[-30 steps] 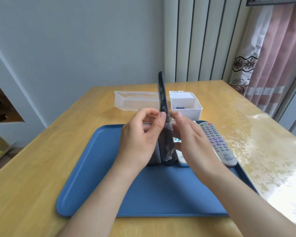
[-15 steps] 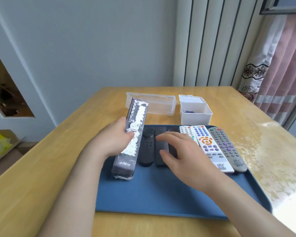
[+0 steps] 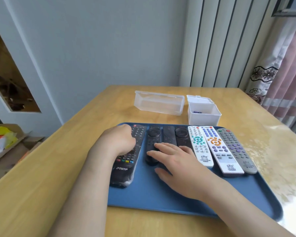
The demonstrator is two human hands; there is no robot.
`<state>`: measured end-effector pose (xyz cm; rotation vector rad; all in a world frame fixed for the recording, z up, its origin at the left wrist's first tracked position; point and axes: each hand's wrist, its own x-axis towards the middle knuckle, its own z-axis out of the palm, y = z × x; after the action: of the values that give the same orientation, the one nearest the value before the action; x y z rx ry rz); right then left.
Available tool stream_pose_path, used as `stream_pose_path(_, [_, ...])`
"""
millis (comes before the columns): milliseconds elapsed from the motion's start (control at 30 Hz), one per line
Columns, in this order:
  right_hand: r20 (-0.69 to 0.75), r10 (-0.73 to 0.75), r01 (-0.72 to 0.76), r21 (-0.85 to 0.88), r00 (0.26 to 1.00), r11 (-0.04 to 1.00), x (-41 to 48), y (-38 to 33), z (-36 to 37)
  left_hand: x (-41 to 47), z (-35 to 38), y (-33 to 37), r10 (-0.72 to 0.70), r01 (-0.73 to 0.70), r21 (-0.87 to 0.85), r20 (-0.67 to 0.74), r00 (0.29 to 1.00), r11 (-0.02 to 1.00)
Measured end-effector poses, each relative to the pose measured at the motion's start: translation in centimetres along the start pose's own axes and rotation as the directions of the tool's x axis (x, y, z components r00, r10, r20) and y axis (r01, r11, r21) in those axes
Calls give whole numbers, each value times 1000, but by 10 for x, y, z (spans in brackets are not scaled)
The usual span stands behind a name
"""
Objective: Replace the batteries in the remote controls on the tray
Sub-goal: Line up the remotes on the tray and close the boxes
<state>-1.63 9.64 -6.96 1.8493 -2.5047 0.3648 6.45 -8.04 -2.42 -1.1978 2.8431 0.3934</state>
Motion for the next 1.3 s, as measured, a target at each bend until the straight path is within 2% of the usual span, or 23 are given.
stream_pose_path(267, [-87, -22, 19, -42, 996, 999, 0, 6, 2, -3, 9, 13, 90, -93, -146, -23, 996, 985])
stream_pose_path(400, [-68, -41, 33, -108, 997, 994, 1, 7, 4, -2, 11, 13, 131, -134, -133, -32, 991, 982])
stream_pose_path(500, [-33, -36, 37, 49, 999, 998, 4, 14, -11, -3, 9, 13, 137, -142, -133, -46, 989, 981])
stream_pose_path(633, [-87, 150, -120, 288, 985, 950, 21, 45, -56, 12, -6, 20, 165, -210, -213, -213, 963, 954])
stream_pose_path(767, [-105, 333, -288, 310, 937, 906, 57, 85, -87, 53, -24, 42, 180, -326, -354, -388, 904, 876])
stream_pose_path(867, [-115, 397, -348, 307, 910, 886, 90, 104, -91, 95, -29, 50, 78, -315, -424, -490, 868, 849])
stream_pose_path(933, [-110, 426, -362, 366, 898, 857, 114, 112, -91, 127, -31, 51, -16, -262, -477, -504, 864, 839])
stream_pose_path(1000, [-62, 463, -397, 424, 884, 814, 134, 115, -85, 154, -29, 50, -65, -205, -559, -425, 903, 804])
stream_pose_path(1033, [-39, 485, -422, 434, 874, 796, 144, 118, -81, 167, -26, 48, -68, -192, -641, -357, 932, 743])
stream_pose_path(1067, [-26, 513, -455, 425, 858, 783, 149, 119, -79, 173, -22, 44, -59, -172, -745, -273, 960, 645])
stream_pose_path(1133, [-26, 536, -486, 389, 844, 783, 158, 124, -79, 182, -15, 32, -43, -79, -921, -103, 994, 382])
stream_pose_path(1167, [-16, 516, -478, 353, 857, 805, 163, 127, -80, 186, -13, 24, -36, -22, -961, -33, 999, 274])
stream_pose_path(1200, [-3, 483, -459, 304, 876, 835, 163, 128, -84, 185, -14, 17, -25, 42, -976, 37, 999, 213])
stream_pose_path(1233, [19, 444, -434, 251, 896, 865, 163, 128, -86, 186, -15, 10, -8, 106, -975, 106, 994, 197])
stream_pose_path(1300, [43, 381, -383, 131, 924, 914, 159, 126, -88, 188, -19, 2, 21, 192, -951, 203, 979, 243])
